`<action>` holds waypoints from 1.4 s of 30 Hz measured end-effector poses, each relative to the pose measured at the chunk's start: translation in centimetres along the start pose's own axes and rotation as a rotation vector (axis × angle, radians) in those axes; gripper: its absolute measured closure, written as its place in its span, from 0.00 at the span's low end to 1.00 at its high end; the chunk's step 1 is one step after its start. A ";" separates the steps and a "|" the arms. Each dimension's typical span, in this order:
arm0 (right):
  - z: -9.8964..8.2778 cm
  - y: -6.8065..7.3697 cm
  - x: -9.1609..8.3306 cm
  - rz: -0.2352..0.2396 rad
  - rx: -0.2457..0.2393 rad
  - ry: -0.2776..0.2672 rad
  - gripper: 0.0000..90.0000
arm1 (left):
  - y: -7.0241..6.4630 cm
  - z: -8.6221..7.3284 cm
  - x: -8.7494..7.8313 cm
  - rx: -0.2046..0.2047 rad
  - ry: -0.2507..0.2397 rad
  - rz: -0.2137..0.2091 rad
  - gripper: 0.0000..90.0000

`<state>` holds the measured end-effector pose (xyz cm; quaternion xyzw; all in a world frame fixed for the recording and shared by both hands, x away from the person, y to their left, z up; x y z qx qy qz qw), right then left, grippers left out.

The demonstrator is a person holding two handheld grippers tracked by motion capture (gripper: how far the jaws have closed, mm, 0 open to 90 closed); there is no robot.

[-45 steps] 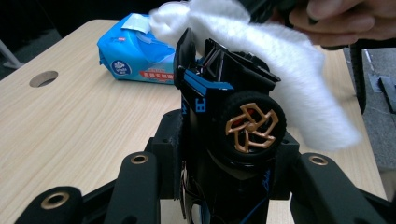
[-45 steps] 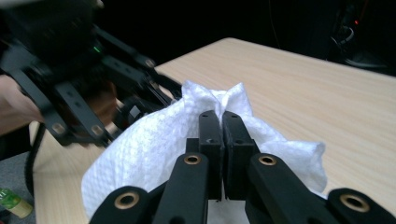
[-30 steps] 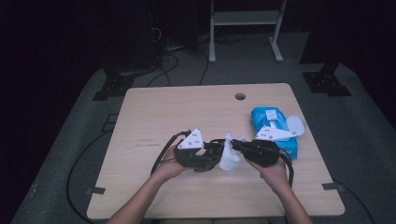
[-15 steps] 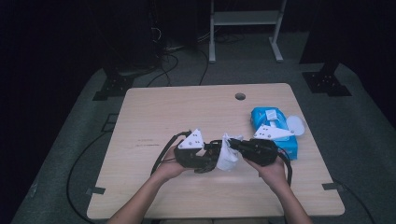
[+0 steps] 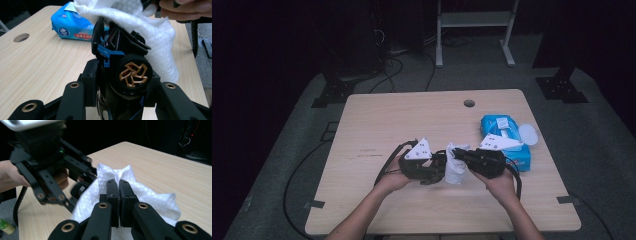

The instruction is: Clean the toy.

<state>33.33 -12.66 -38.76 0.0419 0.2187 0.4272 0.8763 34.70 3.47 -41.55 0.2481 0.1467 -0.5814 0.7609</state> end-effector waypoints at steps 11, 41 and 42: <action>0.2 1.3 0.5 0.033 -0.033 0.001 0.97 | -0.1 -0.3 0.6 0.006 0.025 0.000 0.63; -3.1 -1.7 -0.3 -0.031 0.050 0.054 0.97 | 0.0 -1.0 2.9 0.016 0.100 -0.069 0.64; -3.3 -1.8 -0.3 -0.037 0.052 0.060 0.97 | 0.0 -0.9 3.1 0.016 0.106 -0.073 0.64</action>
Point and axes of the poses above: each handheld gripper's, and its own axes: x roughly forward along the jaws, z roughly out of its top, y roughly to its left, the point moved 5 cm from there along x, roughly forward along the jaws, and after that the axes turned 9 degrees about x, right-handed, at the moved point
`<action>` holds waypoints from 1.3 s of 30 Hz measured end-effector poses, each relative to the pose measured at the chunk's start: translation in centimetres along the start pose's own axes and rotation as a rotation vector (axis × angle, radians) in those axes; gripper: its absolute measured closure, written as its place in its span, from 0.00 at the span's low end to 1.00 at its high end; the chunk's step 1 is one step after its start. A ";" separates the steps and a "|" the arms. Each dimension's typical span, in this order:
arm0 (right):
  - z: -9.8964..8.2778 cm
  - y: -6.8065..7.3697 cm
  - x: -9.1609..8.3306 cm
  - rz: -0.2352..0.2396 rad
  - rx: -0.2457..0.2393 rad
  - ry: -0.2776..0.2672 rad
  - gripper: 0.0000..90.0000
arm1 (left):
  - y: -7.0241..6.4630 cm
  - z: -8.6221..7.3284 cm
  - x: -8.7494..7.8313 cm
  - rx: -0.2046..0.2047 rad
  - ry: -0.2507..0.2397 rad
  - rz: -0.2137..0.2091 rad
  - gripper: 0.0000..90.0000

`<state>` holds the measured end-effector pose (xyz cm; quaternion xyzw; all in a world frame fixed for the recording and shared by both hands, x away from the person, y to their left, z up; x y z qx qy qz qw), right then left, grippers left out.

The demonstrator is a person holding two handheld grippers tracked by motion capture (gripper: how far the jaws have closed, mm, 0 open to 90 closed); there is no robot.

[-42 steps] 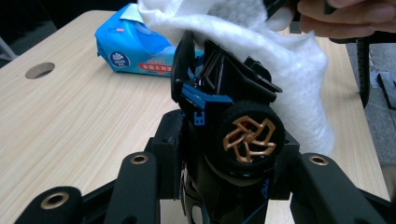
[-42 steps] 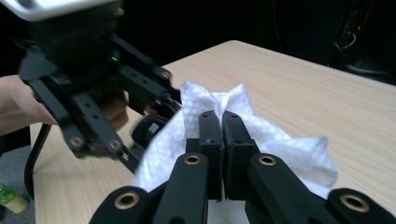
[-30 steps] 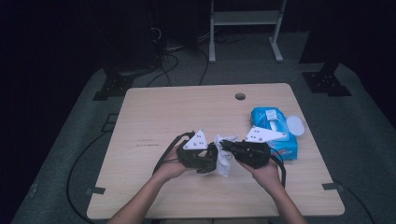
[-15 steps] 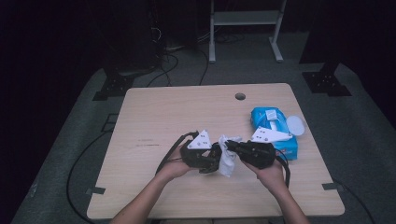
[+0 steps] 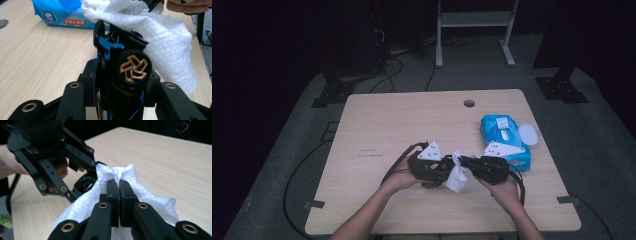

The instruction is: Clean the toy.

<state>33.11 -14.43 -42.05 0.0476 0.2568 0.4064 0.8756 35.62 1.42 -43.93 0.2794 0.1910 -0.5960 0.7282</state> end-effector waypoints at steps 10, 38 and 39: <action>-2.4 -2.4 0.1 -0.031 0.067 0.077 0.97 | -0.3 -0.3 1.6 0.072 0.126 -0.036 0.64; -2.1 -1.6 0.4 0.008 0.067 0.092 0.97 | 0.2 -2.2 1.1 0.007 0.210 -0.089 0.50; -2.1 -1.5 0.4 0.010 0.066 0.095 0.97 | 0.2 -2.2 0.9 0.003 0.201 -0.090 0.49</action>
Point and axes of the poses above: each handheld gripper's, and its own axes: x roughly forward along the jaws, z roughly out of its top, y roughly to its left, the point moved 5 cm from there along x, roughly forward along the jaws, and after that the axes turned 9 degrees about x, right-handed, at the moved point
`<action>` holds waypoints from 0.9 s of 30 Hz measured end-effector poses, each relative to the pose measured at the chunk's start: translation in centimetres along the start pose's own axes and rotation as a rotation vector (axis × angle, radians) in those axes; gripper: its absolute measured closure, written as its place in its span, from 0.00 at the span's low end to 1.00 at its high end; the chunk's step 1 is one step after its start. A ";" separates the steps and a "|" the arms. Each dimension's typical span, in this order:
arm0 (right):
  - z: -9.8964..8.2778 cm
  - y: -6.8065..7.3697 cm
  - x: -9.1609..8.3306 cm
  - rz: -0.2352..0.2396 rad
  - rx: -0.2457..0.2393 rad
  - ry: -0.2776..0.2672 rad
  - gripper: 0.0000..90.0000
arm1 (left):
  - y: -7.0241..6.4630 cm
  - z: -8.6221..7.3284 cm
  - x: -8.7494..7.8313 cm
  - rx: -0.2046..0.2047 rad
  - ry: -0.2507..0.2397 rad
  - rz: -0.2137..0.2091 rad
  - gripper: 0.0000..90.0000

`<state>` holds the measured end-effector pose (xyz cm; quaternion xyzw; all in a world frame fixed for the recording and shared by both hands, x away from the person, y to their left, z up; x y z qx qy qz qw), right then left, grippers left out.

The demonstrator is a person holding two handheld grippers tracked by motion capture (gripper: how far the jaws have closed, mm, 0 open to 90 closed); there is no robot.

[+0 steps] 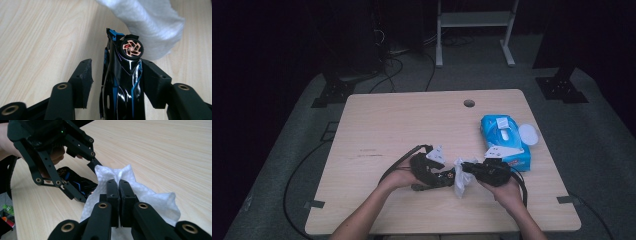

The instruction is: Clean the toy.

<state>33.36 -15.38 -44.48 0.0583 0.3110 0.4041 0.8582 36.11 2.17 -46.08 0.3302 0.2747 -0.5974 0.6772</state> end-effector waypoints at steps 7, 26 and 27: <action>0.2 0.8 0.8 0.033 -0.006 0.022 0.97 | 0.2 -0.7 -2.7 -0.077 -0.123 -0.011 0.46; 0.0 2.4 3.9 0.070 -0.033 0.093 0.97 | 0.9 -4.8 -4.2 -0.250 -0.231 -0.033 0.41; -0.1 2.3 3.9 0.071 -0.030 0.094 0.97 | 0.9 -4.9 -4.1 -0.256 -0.235 -0.037 0.41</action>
Point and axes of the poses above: each handheld gripper's, and its own axes: x roughly forward along the jaws, z roughly out of its top, y roughly to its left, the point moved 5 cm from there along x, roughly forward along the jaws, and after that the axes turned 9 degrees about x, right-handed, at the moved point
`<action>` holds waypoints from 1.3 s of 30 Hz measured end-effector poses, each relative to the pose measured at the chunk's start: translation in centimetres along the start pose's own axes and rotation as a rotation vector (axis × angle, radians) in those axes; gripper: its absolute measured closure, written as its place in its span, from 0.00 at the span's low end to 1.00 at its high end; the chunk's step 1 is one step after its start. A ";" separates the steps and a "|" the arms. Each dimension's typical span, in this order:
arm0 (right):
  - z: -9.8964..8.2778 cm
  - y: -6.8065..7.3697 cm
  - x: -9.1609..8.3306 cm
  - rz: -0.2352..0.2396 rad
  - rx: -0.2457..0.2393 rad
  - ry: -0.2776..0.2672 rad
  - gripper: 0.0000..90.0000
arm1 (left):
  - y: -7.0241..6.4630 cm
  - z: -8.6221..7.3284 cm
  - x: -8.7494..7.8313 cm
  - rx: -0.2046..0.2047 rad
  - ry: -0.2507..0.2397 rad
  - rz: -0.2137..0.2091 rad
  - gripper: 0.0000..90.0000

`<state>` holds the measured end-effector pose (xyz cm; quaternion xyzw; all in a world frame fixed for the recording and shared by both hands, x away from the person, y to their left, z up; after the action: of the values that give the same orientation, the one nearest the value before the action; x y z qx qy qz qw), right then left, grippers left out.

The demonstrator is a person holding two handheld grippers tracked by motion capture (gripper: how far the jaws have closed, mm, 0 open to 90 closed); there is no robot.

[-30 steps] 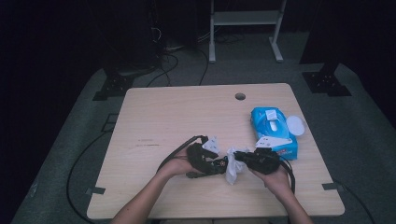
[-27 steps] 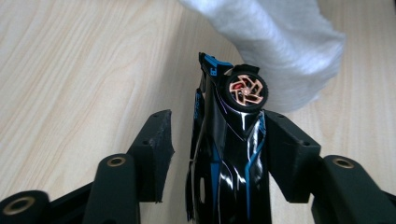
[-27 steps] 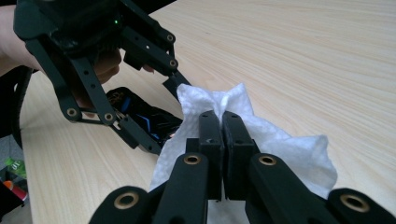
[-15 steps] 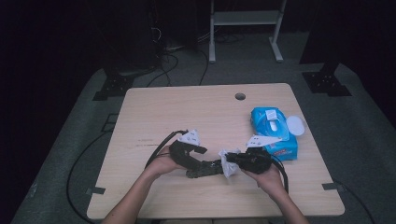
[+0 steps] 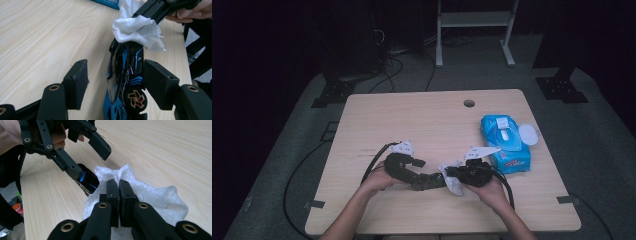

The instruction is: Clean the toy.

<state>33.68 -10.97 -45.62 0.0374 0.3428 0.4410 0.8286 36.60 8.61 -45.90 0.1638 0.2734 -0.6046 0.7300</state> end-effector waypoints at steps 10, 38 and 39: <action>0.8 1.5 -1.3 0.026 -0.024 -0.049 0.97 | 0.1 -0.1 0.2 -0.020 -0.013 0.003 0.40; -0.5 1.1 0.4 -0.018 -0.036 -0.003 0.97 | -1.5 -5.3 1.7 0.145 0.098 0.118 0.49; -0.5 1.1 0.4 -0.017 -0.034 -0.005 0.97 | -1.4 -5.3 1.8 0.134 0.098 0.112 0.50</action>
<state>32.73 -10.13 -45.85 0.0213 0.3335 0.4395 0.8338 34.33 9.92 -51.07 0.2563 0.2582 -0.5710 0.7359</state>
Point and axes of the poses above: each handheld gripper's, and its own axes: x roughly forward along the jaws, z roughly out of its top, y roughly to its left, the point moved 5 cm from there along x, roughly forward along the jaws, and after that the axes turned 9 degrees about x, right-handed, at the moved point
